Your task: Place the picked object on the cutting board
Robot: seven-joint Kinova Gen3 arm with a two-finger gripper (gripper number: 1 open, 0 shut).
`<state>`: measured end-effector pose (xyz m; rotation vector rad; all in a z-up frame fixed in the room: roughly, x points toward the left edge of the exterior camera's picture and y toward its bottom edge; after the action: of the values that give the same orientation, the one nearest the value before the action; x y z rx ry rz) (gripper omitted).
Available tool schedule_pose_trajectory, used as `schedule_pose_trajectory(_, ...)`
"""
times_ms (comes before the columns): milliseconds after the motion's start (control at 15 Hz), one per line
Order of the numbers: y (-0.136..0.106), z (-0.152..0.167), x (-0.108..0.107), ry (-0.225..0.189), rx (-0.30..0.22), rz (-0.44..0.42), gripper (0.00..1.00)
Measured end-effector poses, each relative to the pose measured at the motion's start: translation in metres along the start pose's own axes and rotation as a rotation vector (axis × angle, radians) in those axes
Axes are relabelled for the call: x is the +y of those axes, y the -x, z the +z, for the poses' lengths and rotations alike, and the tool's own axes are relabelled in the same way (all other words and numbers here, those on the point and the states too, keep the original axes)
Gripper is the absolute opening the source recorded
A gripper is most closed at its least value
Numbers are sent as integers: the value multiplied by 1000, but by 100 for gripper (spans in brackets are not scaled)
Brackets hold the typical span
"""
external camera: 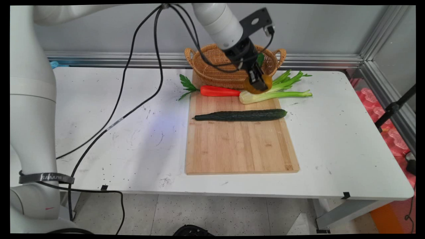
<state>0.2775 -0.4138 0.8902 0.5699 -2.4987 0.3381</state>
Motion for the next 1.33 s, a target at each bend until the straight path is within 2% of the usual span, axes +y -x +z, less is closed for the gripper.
schedule_pose_trajectory(533, 22, 14, 71, 7, -21, 26, 0)
schedule_pose_trajectory(1000, 37, 42, 105, 10, -17, 54, 0)
schedule_pose_trajectory(1333, 43, 61, 117, 9, -9, 68, 0)
